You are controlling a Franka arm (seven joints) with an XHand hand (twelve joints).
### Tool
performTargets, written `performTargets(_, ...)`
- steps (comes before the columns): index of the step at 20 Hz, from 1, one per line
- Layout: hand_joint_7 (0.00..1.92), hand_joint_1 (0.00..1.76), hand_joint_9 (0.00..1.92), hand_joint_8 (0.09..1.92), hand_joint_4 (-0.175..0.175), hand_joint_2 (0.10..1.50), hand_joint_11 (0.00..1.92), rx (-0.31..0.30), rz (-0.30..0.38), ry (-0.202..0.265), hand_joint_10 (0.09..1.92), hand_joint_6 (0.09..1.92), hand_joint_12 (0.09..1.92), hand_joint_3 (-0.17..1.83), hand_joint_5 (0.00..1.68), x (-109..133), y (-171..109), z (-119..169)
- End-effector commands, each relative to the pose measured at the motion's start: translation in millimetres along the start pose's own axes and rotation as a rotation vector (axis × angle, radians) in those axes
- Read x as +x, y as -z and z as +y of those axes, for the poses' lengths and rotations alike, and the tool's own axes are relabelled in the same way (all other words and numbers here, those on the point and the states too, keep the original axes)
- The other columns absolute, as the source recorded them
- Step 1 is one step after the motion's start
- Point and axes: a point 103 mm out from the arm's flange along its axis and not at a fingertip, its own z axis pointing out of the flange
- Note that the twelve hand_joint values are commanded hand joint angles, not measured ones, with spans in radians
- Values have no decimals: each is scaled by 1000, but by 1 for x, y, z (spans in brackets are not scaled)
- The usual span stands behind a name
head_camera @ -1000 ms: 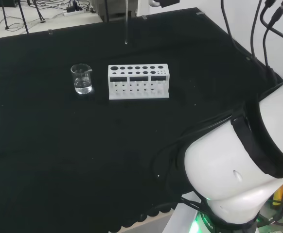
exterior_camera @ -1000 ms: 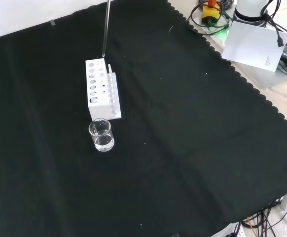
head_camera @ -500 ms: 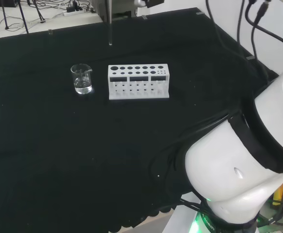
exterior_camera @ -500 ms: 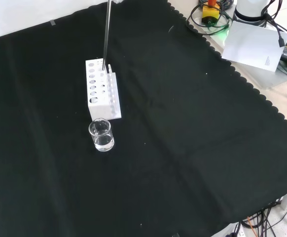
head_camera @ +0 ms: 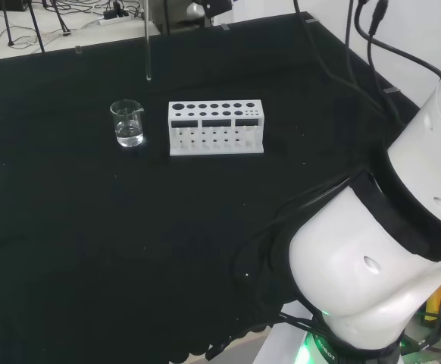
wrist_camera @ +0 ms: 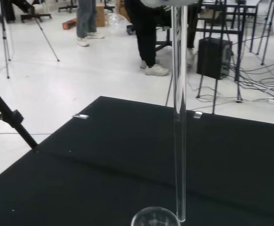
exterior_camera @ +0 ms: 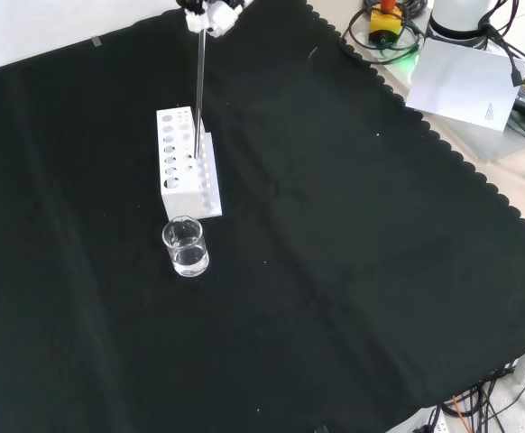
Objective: Stir in the beaker to the left of the white test tube rack with the glass rod.
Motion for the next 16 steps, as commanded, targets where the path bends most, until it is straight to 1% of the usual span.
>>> performTargets(1,956,1264,1618,1354,-175,1150,1566,-13,22,37,869,795,921,0,911,7,-7,20)
performTargets(8,957,1264,1620,1354,-175,1149,1567,-6,38,88,867,793,920,0,913,17,-22,39)
performTargets(11,957,1264,1621,1353,-175,1149,1567,-7,56,100,867,791,920,0,913,20,-29,44)
performTargets(16,957,1264,1622,1353,-175,1149,1567,14,72,117,866,790,920,0,914,21,-41,53)
